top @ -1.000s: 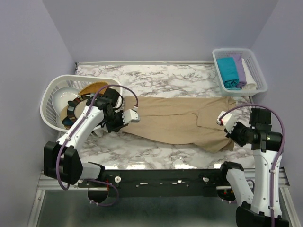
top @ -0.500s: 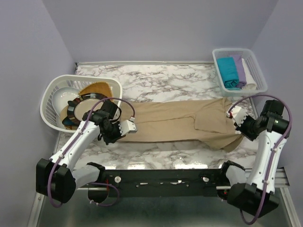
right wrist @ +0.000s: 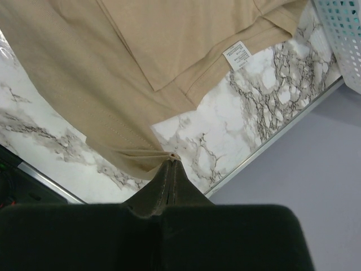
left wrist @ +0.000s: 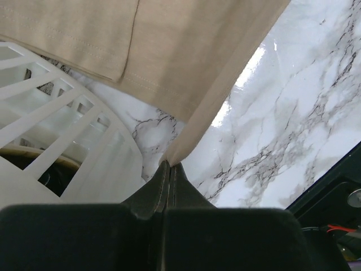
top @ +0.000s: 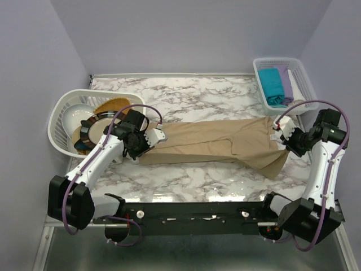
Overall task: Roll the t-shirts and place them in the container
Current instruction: Fold the T-shirt at the center of the board.
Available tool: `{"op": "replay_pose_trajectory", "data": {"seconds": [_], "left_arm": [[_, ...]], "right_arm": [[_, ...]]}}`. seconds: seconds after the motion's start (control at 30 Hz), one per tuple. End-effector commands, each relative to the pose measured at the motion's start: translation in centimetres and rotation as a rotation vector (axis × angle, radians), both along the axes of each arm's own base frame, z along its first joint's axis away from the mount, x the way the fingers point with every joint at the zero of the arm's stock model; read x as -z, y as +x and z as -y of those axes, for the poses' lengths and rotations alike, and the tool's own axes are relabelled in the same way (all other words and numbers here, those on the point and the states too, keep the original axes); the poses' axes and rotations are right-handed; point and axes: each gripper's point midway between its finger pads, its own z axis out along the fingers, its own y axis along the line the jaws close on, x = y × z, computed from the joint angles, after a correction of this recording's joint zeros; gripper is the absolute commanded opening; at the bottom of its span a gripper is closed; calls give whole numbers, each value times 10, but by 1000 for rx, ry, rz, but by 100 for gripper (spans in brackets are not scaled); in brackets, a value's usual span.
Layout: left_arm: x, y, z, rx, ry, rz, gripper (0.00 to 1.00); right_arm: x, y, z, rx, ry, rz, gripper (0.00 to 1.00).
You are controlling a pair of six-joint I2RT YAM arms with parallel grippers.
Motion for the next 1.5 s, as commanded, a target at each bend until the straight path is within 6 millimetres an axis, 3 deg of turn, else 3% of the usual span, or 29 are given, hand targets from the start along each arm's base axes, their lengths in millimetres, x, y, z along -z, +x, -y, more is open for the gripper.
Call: {"op": "replay_pose_trajectory", "data": {"seconds": [0.0,0.17,0.3,0.43,0.53,0.7,1.23,1.47], "left_arm": [[12,22,-11,-61,68,57,0],[12,38,-19,-85,122,100,0],[15,49,-21,-94,148,117,0],[6,74,-19,-127,155,182,0],[3,86,-14,-128,151,187,0],[9,92,-7,-105,144,149,0],[38,107,-14,-178,205,140,0],[38,98,-14,-179,199,112,0]], "right_arm": [[-2,27,9,-7,18,40,0],[-3,53,8,-18,35,51,0],[3,72,-3,-53,45,41,0],[12,87,-13,-74,53,20,0],[18,97,-7,-53,48,8,1],[23,106,0,-38,28,-3,0],[31,124,11,33,29,-11,0],[35,125,0,0,42,-28,0]]}}
